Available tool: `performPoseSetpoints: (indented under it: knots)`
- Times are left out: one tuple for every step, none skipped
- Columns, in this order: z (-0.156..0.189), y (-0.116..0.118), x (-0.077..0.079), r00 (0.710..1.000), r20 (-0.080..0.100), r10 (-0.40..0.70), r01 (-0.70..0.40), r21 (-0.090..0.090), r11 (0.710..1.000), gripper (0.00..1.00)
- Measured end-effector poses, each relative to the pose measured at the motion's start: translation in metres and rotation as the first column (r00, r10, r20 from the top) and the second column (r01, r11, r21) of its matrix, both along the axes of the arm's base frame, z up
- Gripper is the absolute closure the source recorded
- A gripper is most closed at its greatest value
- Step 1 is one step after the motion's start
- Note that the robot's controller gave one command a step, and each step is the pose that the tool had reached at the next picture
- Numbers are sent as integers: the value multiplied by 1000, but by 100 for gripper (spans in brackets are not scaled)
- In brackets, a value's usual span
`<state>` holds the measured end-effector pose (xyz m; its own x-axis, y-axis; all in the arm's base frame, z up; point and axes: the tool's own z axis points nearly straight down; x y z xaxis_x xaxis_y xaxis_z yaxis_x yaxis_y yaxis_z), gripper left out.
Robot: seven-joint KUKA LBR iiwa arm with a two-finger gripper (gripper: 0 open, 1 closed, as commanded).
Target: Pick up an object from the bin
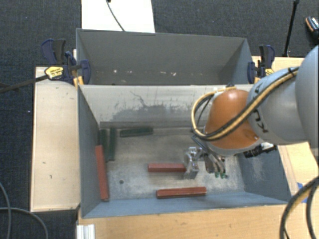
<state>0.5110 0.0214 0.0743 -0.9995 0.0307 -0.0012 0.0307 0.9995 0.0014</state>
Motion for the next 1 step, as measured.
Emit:
performPoseSetpoints:
  knots:
    - [164, -14, 21, 999, 11, -34, 34, 0, 999, 100]
